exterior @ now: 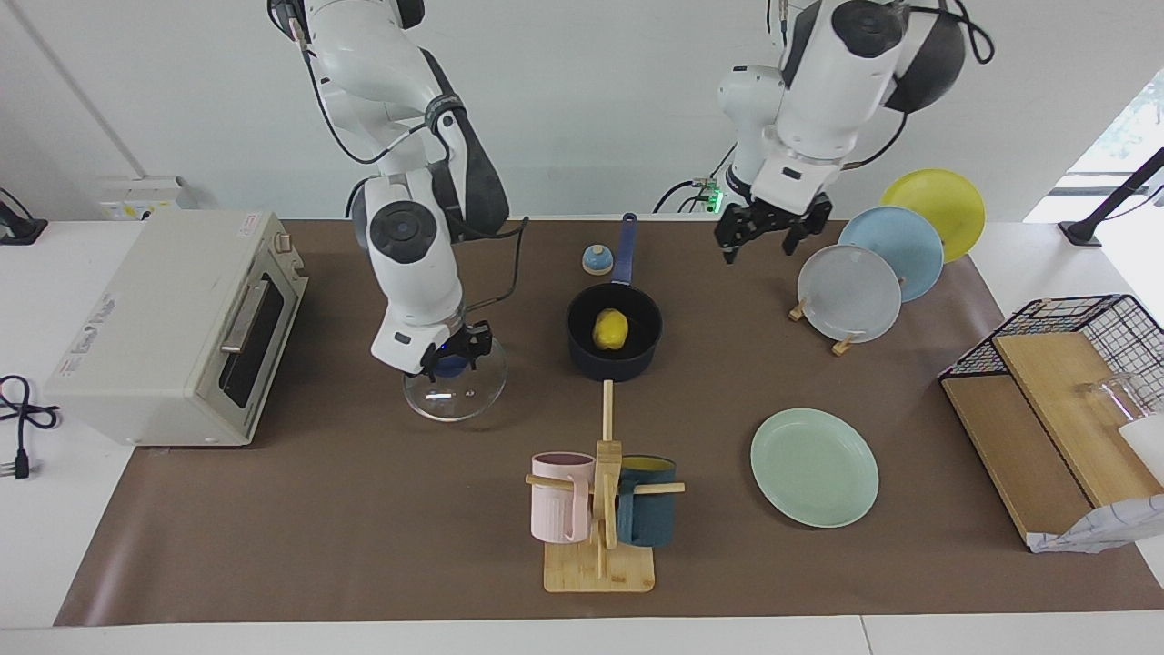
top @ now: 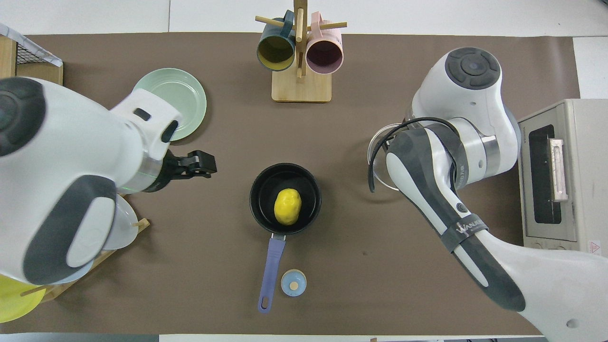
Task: Transfer potato from pot to plate
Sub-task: 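Set the lid down with the right gripper while the left gripper enters the pot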
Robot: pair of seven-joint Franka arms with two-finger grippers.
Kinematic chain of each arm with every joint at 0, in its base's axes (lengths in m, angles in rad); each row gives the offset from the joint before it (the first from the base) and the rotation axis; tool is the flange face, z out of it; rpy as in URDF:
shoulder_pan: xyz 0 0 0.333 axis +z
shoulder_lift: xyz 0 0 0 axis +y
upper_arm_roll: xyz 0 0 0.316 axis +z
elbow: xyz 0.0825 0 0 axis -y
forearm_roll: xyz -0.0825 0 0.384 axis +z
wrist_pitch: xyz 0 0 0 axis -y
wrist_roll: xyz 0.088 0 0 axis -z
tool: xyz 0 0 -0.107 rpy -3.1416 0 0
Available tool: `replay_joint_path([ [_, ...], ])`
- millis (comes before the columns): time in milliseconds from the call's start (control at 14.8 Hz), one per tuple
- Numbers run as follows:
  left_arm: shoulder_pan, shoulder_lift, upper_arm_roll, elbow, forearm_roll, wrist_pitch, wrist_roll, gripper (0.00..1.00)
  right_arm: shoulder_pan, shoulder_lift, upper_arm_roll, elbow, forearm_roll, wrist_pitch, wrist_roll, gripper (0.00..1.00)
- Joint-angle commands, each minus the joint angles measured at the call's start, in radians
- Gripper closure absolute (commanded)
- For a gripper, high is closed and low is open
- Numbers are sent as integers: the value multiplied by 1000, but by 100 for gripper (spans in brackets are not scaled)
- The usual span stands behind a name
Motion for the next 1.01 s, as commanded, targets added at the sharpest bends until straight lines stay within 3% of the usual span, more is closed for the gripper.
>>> replay_joint_path([
  [0,-108,81,20,-59,-38,156,-150,0,-51,-100,12,-175,5,78,-89,77],
  [202,-158,200,20,-64,-38,297,-201,0,-100,-108,11,-247,-6,225,-178,77],
  [337,-179,218,20,-100,-38,356,-197,0,-113,-116,11,-307,-7,330,-204,77],
  [674,-221,234,20,-145,-37,408,-178,0,-116,-102,11,-313,-13,388,-206,68],
  [808,-244,234,20,-166,-37,410,-143,0,-119,-103,12,-300,-12,371,-192,0],
  [943,-259,234,20,-182,-37,413,-106,0,-119,-135,9,-254,-9,295,-177,0],
])
